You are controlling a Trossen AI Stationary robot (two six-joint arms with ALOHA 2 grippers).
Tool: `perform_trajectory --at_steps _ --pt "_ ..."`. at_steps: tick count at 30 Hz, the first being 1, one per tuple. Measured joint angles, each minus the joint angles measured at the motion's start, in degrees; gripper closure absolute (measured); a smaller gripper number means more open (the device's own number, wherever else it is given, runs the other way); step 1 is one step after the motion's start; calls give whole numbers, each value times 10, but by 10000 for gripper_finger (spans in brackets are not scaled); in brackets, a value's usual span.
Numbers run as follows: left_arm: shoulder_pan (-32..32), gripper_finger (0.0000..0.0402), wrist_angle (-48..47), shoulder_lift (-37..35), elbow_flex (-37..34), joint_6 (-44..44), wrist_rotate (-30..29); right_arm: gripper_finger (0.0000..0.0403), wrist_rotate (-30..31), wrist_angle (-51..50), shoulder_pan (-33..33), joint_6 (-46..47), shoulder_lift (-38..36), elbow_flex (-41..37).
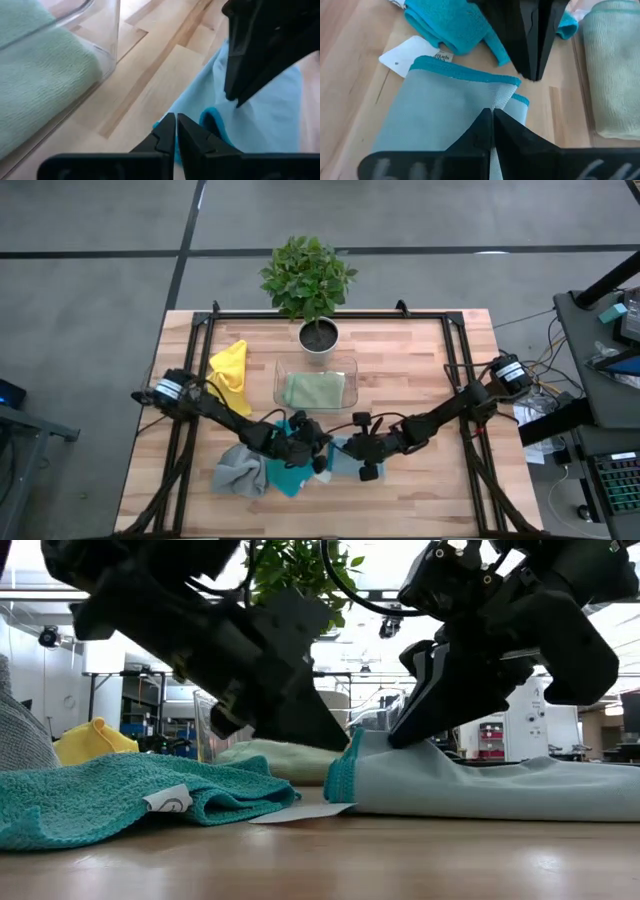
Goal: Fold microfiber towels
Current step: Fold the light blue microfiber cloth
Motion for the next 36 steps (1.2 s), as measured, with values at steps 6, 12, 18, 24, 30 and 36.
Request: perform_trajectory --at_steps 6,12,18,24,30,36 --pt "10 398 1 29 12 -1 -4 394 0 0 0 -11 0 0" --pt "15 398 3 42 14 -1 -2 394 7 0 0 -20 -10 0" --pt "16 398 4 48 13 0 8 394 31 -10 -3 -28 -28 0" --pt "17 398 11 65 15 -15 20 394 31 -12 -14 -28 -19 0" --pt "14 398 7 59 13 -29 26 394 42 -14 -21 -20 13 -1" --pt "14 398 5 54 14 -30 52 394 51 -13 -23 -9 24 -1"
